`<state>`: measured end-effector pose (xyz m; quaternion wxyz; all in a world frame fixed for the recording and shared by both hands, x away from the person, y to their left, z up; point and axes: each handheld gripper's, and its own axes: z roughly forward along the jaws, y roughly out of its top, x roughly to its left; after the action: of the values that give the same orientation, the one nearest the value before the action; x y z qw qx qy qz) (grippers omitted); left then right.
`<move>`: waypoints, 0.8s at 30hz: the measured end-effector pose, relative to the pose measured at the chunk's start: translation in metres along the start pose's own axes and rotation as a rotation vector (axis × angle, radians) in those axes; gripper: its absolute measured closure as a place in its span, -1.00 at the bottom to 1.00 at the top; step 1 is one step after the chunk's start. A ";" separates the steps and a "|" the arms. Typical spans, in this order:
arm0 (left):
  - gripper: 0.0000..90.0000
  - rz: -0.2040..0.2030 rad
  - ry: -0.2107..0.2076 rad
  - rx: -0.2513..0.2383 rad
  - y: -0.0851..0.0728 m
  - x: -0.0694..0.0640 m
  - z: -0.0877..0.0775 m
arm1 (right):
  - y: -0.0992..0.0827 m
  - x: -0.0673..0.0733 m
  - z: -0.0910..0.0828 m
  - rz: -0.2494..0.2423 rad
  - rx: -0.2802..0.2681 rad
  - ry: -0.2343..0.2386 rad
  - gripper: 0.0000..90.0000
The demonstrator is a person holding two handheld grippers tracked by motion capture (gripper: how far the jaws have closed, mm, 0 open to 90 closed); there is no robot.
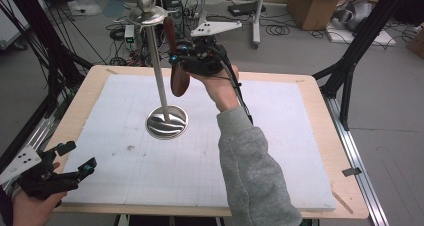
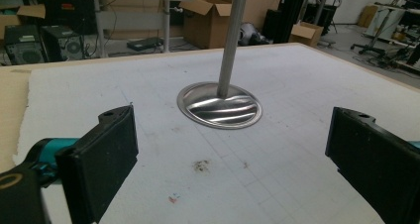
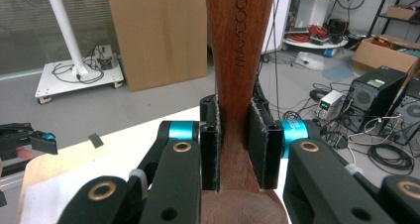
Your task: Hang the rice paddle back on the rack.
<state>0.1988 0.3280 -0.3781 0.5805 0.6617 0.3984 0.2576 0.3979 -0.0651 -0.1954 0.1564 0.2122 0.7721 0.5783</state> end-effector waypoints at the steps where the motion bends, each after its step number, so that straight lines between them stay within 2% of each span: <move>1: -0.85 -0.003 0.000 -0.005 0.000 0.000 0.000 | -0.001 0.000 -0.001 0.006 -0.018 -0.004 0.64; 3: -0.86 -0.003 0.000 -0.006 0.000 0.000 0.000 | -0.002 0.000 -0.004 0.006 -0.046 -0.003 0.52; 7: -0.86 -0.003 0.000 -0.002 0.000 0.000 0.002 | -0.003 0.000 -0.009 0.005 -0.049 0.003 0.22; 10: -0.86 -0.002 -0.004 -0.006 0.002 0.000 0.004 | -0.003 0.001 -0.014 0.022 -0.047 0.017 -0.05; 12: -0.86 -0.001 -0.008 -0.007 0.003 0.000 0.006 | -0.004 0.002 -0.018 0.008 -0.054 0.028 -0.21; 16: -0.86 -0.001 -0.014 -0.009 0.004 0.000 0.011 | -0.011 0.003 -0.026 -0.014 -0.049 0.014 -0.53; 22: -0.85 0.005 -0.028 -0.018 0.009 -0.001 0.017 | -0.028 -0.001 -0.035 0.002 0.030 0.000 -0.71; 24: -0.86 0.007 -0.031 -0.023 0.011 -0.001 0.018 | -0.033 -0.002 -0.040 0.006 0.027 -0.017 -0.77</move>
<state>0.2157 0.3169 -0.3711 0.5932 0.6605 0.3839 0.2538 0.3749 -0.1071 -0.2159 0.1583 0.2213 0.7779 0.5665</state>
